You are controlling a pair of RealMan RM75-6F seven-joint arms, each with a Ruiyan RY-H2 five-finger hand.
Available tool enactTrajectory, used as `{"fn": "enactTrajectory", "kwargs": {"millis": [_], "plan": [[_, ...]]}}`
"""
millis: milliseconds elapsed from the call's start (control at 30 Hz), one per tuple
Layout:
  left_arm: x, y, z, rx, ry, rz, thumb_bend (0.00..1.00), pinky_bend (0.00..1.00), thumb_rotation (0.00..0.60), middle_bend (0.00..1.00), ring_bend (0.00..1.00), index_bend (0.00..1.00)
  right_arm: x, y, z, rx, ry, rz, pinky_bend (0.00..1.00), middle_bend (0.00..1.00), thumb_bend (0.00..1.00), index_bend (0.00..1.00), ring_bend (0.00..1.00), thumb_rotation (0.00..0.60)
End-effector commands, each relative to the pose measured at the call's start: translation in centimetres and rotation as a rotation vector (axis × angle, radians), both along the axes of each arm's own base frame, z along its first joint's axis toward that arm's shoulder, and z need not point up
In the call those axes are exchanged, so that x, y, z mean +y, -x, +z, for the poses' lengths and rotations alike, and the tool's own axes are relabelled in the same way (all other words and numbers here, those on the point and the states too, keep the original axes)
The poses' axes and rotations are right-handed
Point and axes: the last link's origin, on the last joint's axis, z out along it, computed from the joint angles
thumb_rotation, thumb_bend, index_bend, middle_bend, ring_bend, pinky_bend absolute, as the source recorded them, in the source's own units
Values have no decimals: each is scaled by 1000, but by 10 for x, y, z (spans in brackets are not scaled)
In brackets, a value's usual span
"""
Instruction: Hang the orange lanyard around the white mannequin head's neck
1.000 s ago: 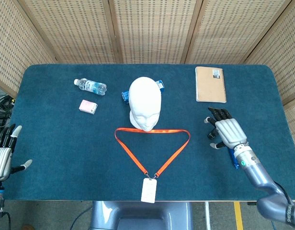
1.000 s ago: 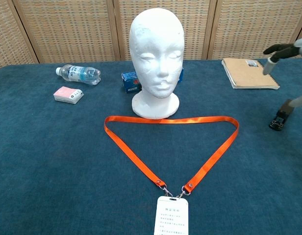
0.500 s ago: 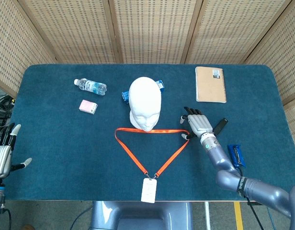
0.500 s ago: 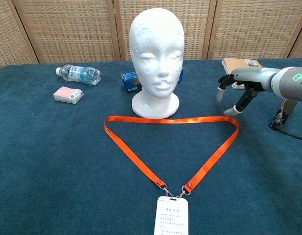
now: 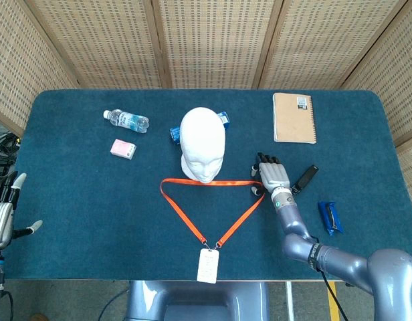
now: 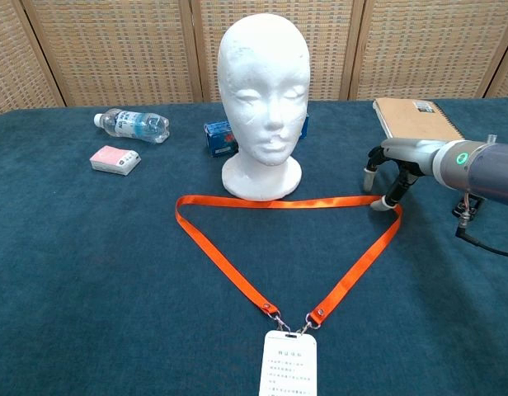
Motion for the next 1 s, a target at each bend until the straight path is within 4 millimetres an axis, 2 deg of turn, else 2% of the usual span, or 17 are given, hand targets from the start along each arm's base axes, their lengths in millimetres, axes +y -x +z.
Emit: {"fn": "enactTrajectory", "kwargs": {"millis": [33, 300, 467, 733, 900, 1000], "plan": [[0, 0, 0, 1, 0, 1, 0, 0, 600, 0, 0, 0, 0, 2, -2, 4, 0, -2, 0, 0, 513, 477, 0, 600], [1, 2, 1, -2, -2, 6, 0, 0, 600, 0, 0, 0, 1, 6, -10, 36, -7, 20, 0, 0, 561, 536, 0, 600], [2, 3, 0, -2, 1, 9, 0, 0, 600, 0, 0, 0, 2, 6, -13, 53, -3, 42, 0, 0, 630, 606, 0, 600], [5, 5, -4, 11, 22, 16, 0, 0, 600, 0, 0, 0, 7, 5, -9, 54, 17, 92, 0, 0, 639, 669, 0, 600], [21, -7, -11, -32, 64, -30, 0, 0, 600, 0, 0, 0, 12, 1, 1, 15, 20, 121, 0, 0, 639, 673, 0, 600], [41, -22, -15, -116, 146, -88, 0, 0, 600, 0, 0, 0, 15, -2, 6, -16, 33, 127, 0, 0, 639, 673, 0, 600]]}}
